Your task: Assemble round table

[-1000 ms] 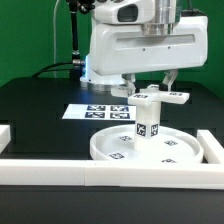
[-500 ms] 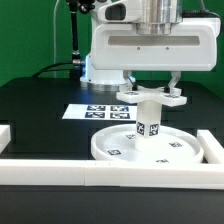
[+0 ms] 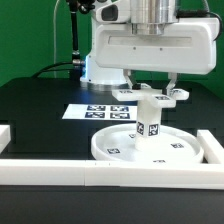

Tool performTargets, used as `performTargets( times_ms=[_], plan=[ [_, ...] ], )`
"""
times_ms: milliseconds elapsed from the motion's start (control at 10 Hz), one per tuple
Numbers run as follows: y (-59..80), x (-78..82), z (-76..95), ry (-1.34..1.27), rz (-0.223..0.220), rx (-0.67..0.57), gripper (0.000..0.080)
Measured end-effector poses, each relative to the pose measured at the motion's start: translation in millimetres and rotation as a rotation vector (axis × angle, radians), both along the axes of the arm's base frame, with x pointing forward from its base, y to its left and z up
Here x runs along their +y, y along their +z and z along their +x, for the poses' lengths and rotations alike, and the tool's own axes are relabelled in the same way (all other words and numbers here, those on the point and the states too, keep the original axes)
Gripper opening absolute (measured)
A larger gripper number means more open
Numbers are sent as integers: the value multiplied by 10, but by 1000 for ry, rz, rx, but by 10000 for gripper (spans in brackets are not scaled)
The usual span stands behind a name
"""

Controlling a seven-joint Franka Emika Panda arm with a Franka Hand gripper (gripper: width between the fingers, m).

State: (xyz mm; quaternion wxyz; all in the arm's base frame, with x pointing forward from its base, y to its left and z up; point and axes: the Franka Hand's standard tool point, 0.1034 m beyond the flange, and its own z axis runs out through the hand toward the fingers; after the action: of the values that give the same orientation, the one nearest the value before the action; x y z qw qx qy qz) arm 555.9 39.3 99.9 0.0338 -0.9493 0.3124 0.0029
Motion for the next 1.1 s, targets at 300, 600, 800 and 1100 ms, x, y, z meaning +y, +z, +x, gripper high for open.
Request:
performTargets(
  times_ms=[300,600,800,1100],
  plan=[
    [-4,-6,2,-365,54,-16,445],
    [-1,-5,11,-713,89,-18,445],
    [1,-9,20,-803,98,-10,445],
    [2,-14,24,-969,116,8,445]
  ],
)
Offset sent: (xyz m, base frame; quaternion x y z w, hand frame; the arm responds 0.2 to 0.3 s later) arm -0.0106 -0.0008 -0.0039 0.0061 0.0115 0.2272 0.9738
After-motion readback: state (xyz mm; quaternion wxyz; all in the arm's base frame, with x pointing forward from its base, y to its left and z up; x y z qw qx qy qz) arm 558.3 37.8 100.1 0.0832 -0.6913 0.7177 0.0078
